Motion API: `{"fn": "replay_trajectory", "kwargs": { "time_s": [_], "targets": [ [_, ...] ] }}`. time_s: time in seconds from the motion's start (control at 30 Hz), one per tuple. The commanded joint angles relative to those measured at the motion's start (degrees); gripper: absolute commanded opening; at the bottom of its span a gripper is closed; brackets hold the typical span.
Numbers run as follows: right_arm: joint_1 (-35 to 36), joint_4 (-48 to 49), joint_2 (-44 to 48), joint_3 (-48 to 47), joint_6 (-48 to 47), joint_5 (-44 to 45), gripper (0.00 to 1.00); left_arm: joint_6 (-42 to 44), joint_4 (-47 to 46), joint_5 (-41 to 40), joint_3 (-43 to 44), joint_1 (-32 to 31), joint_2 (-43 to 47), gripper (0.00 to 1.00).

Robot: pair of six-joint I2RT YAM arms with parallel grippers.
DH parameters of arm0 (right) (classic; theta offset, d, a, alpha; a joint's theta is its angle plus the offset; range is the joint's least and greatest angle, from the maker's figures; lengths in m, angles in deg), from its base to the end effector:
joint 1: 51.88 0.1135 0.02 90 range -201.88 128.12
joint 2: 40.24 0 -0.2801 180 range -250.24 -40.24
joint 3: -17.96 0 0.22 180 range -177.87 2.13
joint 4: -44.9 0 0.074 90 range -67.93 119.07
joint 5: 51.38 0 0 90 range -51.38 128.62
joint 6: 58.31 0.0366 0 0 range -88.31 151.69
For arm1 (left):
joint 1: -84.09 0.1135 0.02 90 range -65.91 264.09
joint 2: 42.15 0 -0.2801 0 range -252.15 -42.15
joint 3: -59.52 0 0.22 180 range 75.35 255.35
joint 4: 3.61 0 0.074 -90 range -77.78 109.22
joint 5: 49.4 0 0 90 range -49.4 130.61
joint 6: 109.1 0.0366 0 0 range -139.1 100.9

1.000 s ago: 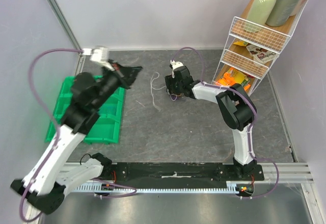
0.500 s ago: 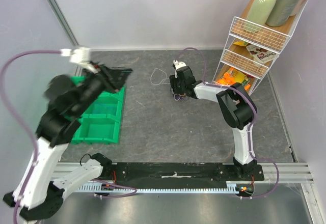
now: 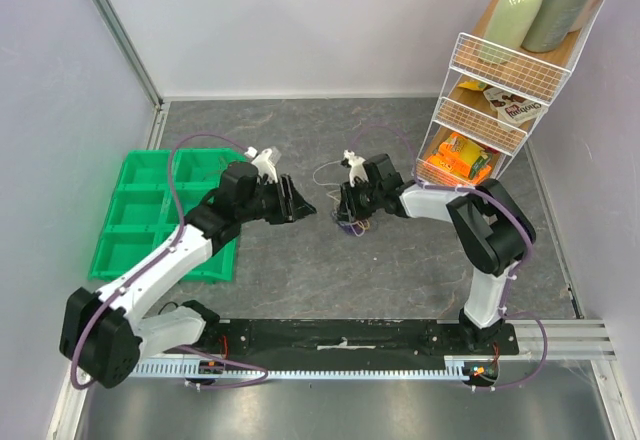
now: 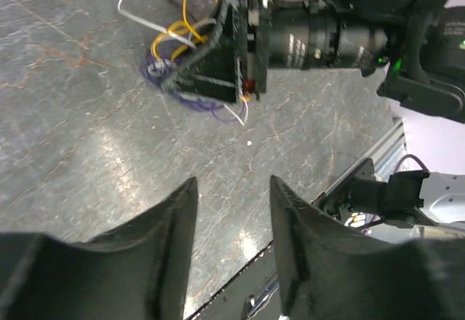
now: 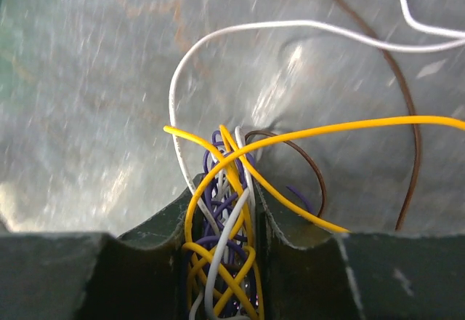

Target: Untangle the cables

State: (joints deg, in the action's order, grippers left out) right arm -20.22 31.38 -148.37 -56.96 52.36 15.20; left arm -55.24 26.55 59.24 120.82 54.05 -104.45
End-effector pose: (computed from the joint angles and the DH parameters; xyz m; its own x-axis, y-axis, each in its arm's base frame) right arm 0.3030 0.2039 0.1809 -0.8317 -0.1324 -0.5392 -0.4488 0.7319 0.5127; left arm 0.1697 -0.1116 0.3014 -0.7811 -0.1938 -0.5935 0.3101 0.7046 -0.6382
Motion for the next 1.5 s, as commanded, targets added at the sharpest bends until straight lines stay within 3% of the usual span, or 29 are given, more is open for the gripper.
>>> {"fn": "replay_trajectory", "kwargs": {
  "time_s": [0.0, 0.03, 0.07, 0.2, 0.4, 0.53, 0.63, 0.93, 1.27, 1.43, 1.47],
  "targets": [
    [-0.02, -4.07, 5.73, 7.3, 0.69, -9.35, 0.36, 0.55, -12.73, 6.76, -3.1, -0.02, -4.04, 0.66],
    [-0.02, -3.98, 6.79, 8.63, 0.69, -10.06, 0.36, 0.54, -15.62, 7.55, -4.59, -0.19, -4.75, 0.79],
    [-0.02, -4.15, 7.67, 9.95, 0.78, -10.68, 0.38, -0.24, -18.78, 7.91, -6.61, -0.1, -5.71, 0.85],
    [-0.02, -3.28, 10.75, 12.24, 3.32, -14.89, 0.39, -4.88, -27.68, 7.31, -11.46, -0.1, -11.16, 0.89],
    [-0.02, -4.5, 16.02, 15.05, 2.72, -8.93, 0.39, -28.68, -38.22, 9.14, -12.69, 0.07, -20.56, 0.88],
    [-0.02, -4.68, 17.96, 16.2, 2.45, -6.03, 0.39, -43.97, -43.31, 11.33, -11.28, 0.16, -29.17, 0.72],
    [-0.02, -3.1, 19.45, 17.69, 2.89, -4.71, 0.38, -52.52, -49.82, 14.58, -10.06, -0.19, -35.15, 0.69],
    [0.51, -4.15, 20.42, 18.4, 0.17, -1.9, 0.38, -57.28, -43.08, 9.84, -4.96, -0.98, -36.22, 0.7],
    [2.88, -3.98, 23.06, 19.1, -0.89, 2.32, 0.37, -63.88, -40.52, 6.85, -2.41, -4.5, -39.03, 0.59],
    [3.67, -4.24, 24.2, 19.45, -0.98, 3.99, 0.38, -62.65, -40.43, 4.14, -2.05, -4.5, -39.39, 0.36],
    [3.85, -4.33, 24.38, 19.63, -0.98, 4.34, 0.38, -62.13, -40.69, 3.17, -2.4, -4.67, -39.13, 0.25]
  ]
}}
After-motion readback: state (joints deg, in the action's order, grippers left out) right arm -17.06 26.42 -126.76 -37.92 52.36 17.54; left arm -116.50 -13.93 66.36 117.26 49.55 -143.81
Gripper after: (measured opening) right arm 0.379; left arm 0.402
